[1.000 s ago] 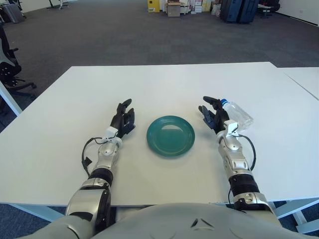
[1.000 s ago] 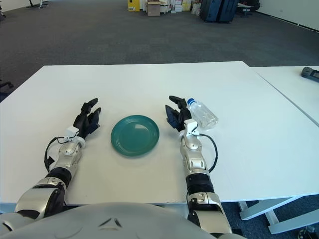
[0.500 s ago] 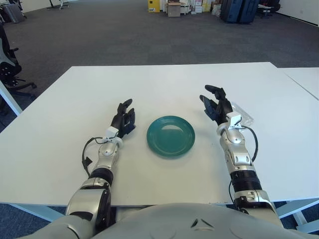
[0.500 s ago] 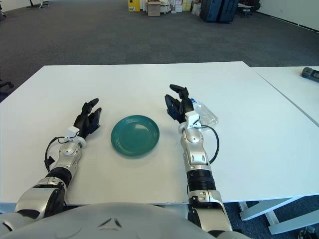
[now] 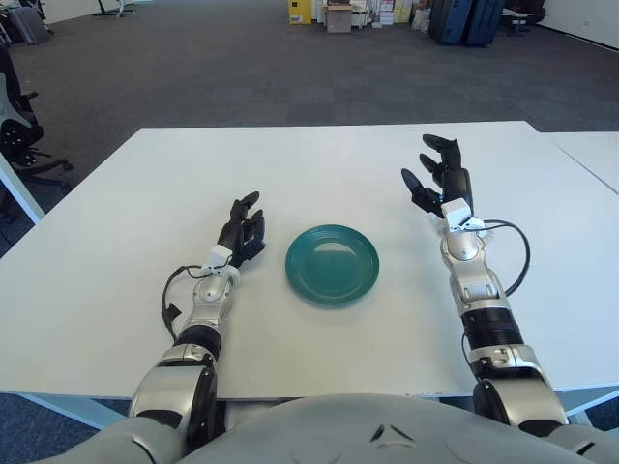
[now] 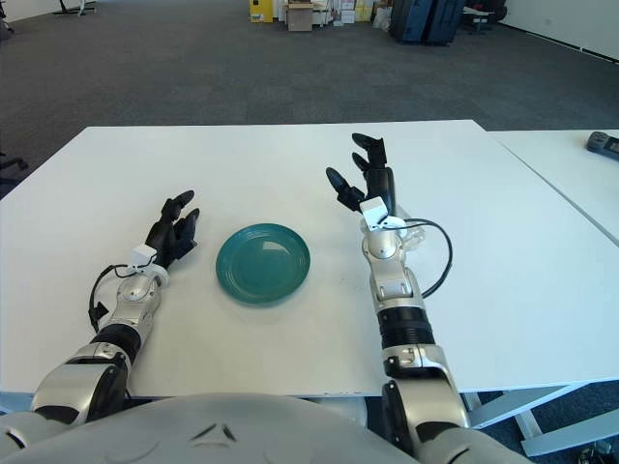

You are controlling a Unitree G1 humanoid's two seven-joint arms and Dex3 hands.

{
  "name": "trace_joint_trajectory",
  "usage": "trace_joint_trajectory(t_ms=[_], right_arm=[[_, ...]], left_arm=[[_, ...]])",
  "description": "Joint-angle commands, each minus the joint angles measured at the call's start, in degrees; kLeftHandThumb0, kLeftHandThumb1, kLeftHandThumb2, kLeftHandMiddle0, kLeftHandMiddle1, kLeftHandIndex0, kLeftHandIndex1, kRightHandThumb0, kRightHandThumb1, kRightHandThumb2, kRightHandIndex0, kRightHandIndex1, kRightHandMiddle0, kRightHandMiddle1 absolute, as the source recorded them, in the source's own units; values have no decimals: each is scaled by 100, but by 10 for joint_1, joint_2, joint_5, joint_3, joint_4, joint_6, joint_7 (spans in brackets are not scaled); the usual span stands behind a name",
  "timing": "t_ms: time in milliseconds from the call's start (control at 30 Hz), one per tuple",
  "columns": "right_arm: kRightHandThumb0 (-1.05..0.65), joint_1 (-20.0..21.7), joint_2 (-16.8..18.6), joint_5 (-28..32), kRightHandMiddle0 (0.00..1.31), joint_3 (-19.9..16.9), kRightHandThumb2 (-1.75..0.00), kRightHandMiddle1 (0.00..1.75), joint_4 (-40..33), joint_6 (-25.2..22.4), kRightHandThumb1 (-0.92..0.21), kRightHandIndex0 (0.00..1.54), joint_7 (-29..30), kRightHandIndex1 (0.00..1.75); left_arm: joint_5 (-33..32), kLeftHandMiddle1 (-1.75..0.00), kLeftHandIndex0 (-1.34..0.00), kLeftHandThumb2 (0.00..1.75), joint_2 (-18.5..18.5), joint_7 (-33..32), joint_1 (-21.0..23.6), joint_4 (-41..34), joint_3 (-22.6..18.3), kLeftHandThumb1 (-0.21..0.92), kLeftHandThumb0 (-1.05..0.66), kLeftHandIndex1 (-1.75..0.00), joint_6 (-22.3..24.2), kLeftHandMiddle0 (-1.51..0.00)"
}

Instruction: Put the bottle into the plate.

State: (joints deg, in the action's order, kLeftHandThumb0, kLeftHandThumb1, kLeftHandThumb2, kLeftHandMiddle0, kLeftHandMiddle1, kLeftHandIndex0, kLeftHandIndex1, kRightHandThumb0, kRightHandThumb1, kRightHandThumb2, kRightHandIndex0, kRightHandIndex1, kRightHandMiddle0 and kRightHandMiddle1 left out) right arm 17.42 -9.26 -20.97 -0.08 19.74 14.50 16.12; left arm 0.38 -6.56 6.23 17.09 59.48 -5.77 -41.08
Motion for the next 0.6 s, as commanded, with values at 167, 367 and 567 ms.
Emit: trace_joint_trajectory(t_ms=[167,367,567], right_arm=[[-92,64,-58,-127,0,57,-46,26,92,-17,-92,13,85,0],[-103,90,-79,-160,0,85,-54,4,132,-80,-92,2,68,0],[-105,101,-93,-176,0,109,-57,0,143,-129,-92,0,45,0]], left_arm=[[0,-1,0,79,6,0,-3,2,2,92,-76,-70,3,-43],[-2,-1,0,80,9,0,-4,1,2,92,-76,-70,3,-43],[-5,-1,0,80,13,0,-4,-2,1,92,-75,-70,7,-44]])
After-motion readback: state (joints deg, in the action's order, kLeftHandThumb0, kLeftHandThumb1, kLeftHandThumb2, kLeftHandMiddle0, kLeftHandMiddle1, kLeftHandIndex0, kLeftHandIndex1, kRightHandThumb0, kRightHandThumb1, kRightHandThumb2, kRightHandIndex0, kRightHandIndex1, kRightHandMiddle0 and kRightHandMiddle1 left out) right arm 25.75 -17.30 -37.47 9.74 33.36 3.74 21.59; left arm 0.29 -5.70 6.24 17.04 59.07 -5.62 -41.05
